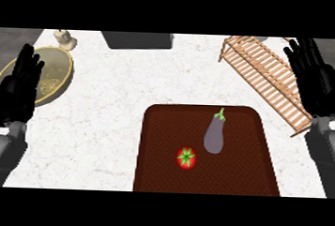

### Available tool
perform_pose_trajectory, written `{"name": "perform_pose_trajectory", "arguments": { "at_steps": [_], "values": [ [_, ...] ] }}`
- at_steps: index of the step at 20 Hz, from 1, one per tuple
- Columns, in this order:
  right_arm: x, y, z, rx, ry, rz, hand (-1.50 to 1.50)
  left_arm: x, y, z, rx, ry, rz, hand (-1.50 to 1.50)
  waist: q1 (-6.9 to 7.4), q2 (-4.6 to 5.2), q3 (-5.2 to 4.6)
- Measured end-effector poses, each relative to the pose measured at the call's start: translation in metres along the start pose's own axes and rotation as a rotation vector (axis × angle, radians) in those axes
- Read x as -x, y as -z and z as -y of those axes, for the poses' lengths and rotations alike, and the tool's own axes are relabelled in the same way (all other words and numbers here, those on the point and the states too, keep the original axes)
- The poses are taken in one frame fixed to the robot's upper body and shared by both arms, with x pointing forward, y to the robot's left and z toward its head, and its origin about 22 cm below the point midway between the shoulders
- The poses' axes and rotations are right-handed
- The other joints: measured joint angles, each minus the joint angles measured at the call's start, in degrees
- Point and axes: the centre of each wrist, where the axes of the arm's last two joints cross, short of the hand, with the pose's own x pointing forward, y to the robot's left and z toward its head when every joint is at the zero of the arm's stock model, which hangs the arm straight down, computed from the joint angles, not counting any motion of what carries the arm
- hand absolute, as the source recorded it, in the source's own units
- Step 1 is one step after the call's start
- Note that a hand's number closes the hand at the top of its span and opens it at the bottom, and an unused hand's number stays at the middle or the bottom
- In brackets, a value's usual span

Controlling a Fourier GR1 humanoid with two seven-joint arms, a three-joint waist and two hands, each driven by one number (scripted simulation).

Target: Pick the eggplant from the tray and place it in the tiered shelf

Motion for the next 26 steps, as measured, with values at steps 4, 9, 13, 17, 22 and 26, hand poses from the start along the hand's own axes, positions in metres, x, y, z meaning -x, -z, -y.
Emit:
{"name": "perform_pose_trajectory", "arguments": {
  "at_steps": [4, 9, 13, 17, 22, 26],
  "values": [
    [0.012, -0.005, 0.028, 0.094, -0.093, -0.189, 1.5, 0.019, -0.014, 0.002, 0.044, 0.004, -0.11, 0.0, 0.36, 1.49, -1.84],
    [0.039, -0.024, 0.067, 0.191, -0.325, -0.549, 1.5, 0.053, -0.041, 0.013, 0.117, -0.027, -0.319, 0.0, 1.35, 2.76, -4.43],
    [0.042, -0.021, 0.071, 0.267, -0.289, -0.709, -1.5, 0.073, -0.059, 0.018, 0.162, -0.046, -0.432, 0.0, 2.22, 1.68, -5.28],
    [0.033, -0.014, 0.069, 0.231, -0.277, -0.817, -1.5, 0.083, -0.071, 0.02, 0.192, -0.058, -0.492, 0.0, 2.09, 1.11, -5.02],
    [0.009, -0.001, 0.065, 0.103, -0.259, -0.942, -1.5, 0.087, -0.075, 0.02, 0.205, -0.061, -0.521, 0.0, 1.4, 1.12, -4.34],
    [-0.014, 0.017, 0.059, -0.005, -0.272, -1.073, -1.5, 0.085, -0.075, 0.02, 0.223, -0.059, -0.53, 0.0, 1.24, 1.7, -3.55]
  ]
}}
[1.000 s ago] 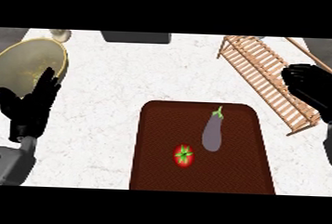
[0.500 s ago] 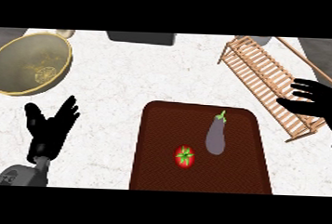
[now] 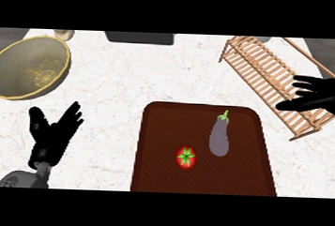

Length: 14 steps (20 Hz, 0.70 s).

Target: Pick the eggplant from the tray and place it in the tiered shelf

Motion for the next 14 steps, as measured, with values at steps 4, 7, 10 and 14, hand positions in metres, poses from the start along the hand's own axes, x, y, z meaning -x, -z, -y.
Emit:
{"name": "perform_pose_trajectory", "arguments": {
  "at_steps": [4, 7, 10, 14],
  "values": [
    [-0.028, 0.001, -0.01, -0.052, -0.066, -0.066, -1.5, -0.003, 0.004, 0.005, 0.017, 0.004, 0.002, 0.0, 0.5, 0.47, 0.31],
    [-0.046, 0.005, -0.026, -0.044, -0.12, -0.113, -1.5, -0.003, 0.006, 0.009, 0.023, 0.006, 0.007, 0.0, 0.92, 0.52, 0.18],
    [-0.059, 0.011, -0.042, -0.025, -0.171, -0.155, -1.5, -0.005, 0.005, 0.009, 0.027, 0.008, 0.008, 0.0, 1.07, 0.37, 0.04],
    [-0.073, 0.021, -0.064, 0.006, -0.242, -0.21, -1.5, -0.005, 0.007, 0.008, 0.032, 0.01, 0.012, 0.0, 1.34, 0.08, -0.35]
  ]
}}
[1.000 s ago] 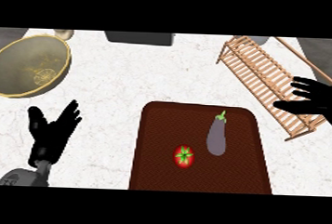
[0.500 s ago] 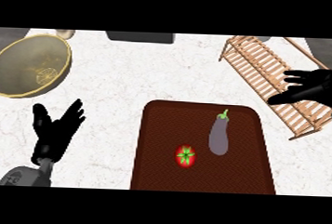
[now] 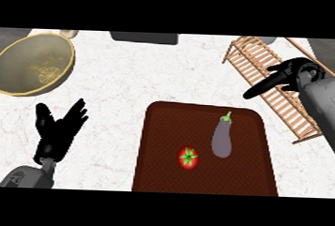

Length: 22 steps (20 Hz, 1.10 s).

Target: Pick the eggplant from the tray and place it in the tiered shelf

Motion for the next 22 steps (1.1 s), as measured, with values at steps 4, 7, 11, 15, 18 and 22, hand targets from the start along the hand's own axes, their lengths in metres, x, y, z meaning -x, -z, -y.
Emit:
{"name": "perform_pose_trajectory", "arguments": {
  "at_steps": [4, 7, 11, 15, 18, 22],
  "values": [
    [-0.01, 0.008, -0.015, -0.002, -0.044, -0.045, -1.5, -0.001, 0.0, -0.002, 0.001, 0.004, 0.002, 0.0, -0.04, -0.7, -0.49],
    [-0.016, 0.011, -0.023, -0.025, -0.062, -0.075, -1.5, -0.002, 0.0, 0.002, 0.002, 0.004, 0.006, 0.0, -0.05, -0.9, -0.62],
    [-0.022, 0.017, -0.041, -0.062, -0.104, -0.101, -1.5, -0.003, 0.001, 0.006, 0.005, 0.0, 0.007, 0.0, -0.02, -0.87, -0.56],
    [-0.023, 0.028, -0.062, -0.085, -0.152, -0.125, -1.5, -0.001, -0.001, 0.005, -0.002, -0.004, -0.003, 0.0, -0.14, -0.41, 0.0],
    [-0.026, 0.035, -0.072, -0.076, -0.179, -0.152, -1.5, 0.005, -0.002, 0.003, -0.01, -0.002, -0.004, 0.0, -0.31, -0.08, 0.25],
    [-0.025, 0.046, -0.087, -0.073, -0.213, -0.196, -1.5, 0.005, -0.002, -0.005, -0.022, -0.002, -0.004, 0.0, -0.64, 0.41, 0.73]
  ]
}}
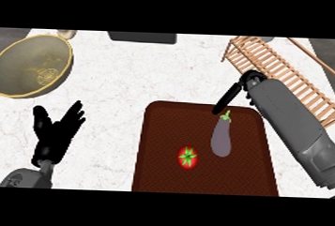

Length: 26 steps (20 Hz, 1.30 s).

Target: Pick the eggplant from the tray and place it in the tiered shelf

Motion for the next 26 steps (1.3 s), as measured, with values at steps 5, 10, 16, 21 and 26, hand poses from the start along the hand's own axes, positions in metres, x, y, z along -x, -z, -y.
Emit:
{"name": "perform_pose_trajectory", "arguments": {
  "at_steps": [5, 10, 16, 21, 26],
  "values": [
    [-0.004, 0.012, -0.019, -0.014, -0.026, -0.035, -1.5, 0.002, -0.002, 0.003, -0.008, -0.011, -0.003, 0.0, -0.58, 0.12, 0.26],
    [-0.008, 0.017, -0.031, -0.02, -0.046, -0.058, -1.5, 0.001, -0.004, 0.008, -0.014, -0.012, -0.005, 0.0, -0.94, 0.07, 0.34],
    [-0.003, 0.03, -0.042, 0.007, -0.094, -0.094, -1.5, -0.003, -0.001, 0.001, -0.016, -0.016, -0.011, 0.0, -1.16, -0.05, 0.31],
    [-0.004, 0.035, -0.056, 0.028, -0.124, -0.11, -1.5, 0.005, -0.01, -0.005, -0.015, -0.018, -0.007, 0.0, -1.05, -0.54, -0.03],
    [0.001, 0.039, -0.063, 0.043, -0.122, -0.083, -1.5, 0.002, -0.007, -0.005, -0.015, -0.024, -0.013, 0.0, -1.27, -0.96, -0.15]
  ]
}}
